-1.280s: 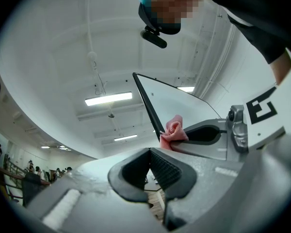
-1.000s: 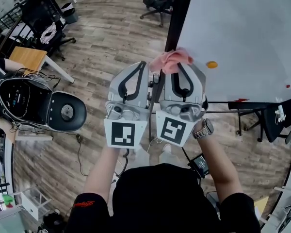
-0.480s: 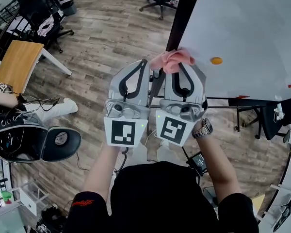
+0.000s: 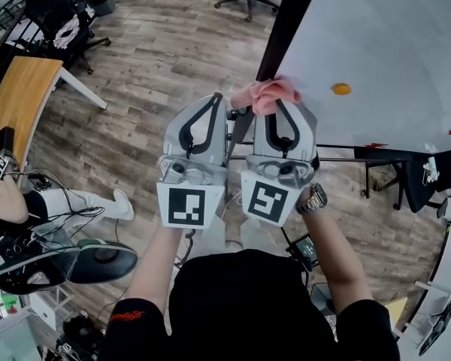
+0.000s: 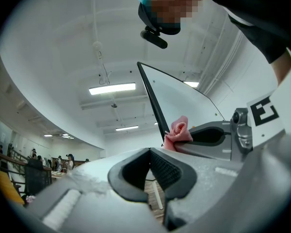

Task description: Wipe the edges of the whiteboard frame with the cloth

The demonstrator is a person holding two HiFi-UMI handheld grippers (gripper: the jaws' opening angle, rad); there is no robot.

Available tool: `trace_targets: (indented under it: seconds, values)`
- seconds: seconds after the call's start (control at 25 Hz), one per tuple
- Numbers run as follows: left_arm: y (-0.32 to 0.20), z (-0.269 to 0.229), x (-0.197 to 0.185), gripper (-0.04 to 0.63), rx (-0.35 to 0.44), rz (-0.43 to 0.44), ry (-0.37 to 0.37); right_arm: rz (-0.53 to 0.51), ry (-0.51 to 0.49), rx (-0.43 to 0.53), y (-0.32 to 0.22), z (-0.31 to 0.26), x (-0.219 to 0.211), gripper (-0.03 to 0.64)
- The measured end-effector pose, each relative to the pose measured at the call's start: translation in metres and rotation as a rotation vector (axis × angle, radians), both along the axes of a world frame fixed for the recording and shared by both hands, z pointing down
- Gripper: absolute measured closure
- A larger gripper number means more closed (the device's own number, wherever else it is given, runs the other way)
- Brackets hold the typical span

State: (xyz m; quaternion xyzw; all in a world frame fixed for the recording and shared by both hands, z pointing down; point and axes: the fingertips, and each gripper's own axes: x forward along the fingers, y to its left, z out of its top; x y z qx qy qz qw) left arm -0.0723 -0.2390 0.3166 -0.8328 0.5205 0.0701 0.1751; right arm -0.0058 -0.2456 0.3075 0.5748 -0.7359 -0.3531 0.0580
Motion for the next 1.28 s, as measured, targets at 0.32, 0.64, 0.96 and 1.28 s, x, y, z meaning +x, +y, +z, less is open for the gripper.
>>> trace_targets:
  seconds: [0.32, 0.64, 0.96, 1.28]
  values:
    - [0.011, 0.017, 0.02, 0.597, -0.026, -0.004, -0.001, -0.011, -0.008, -0.034, 0.009, 0.02, 0.019, 0.565]
    - [0.013, 0.031, 0.02, 0.597, -0.046, -0.004, -0.015, -0.026, -0.031, -0.062, 0.009, 0.037, 0.017, 0.565]
    - [0.011, 0.048, 0.012, 0.597, -0.068, -0.011, -0.008, -0.021, -0.003, -0.112, 0.009, 0.067, 0.014, 0.565]
    - [0.011, 0.066, 0.015, 0.597, -0.1, -0.005, 0.004, -0.024, -0.001, -0.144, 0.009, 0.087, 0.013, 0.565]
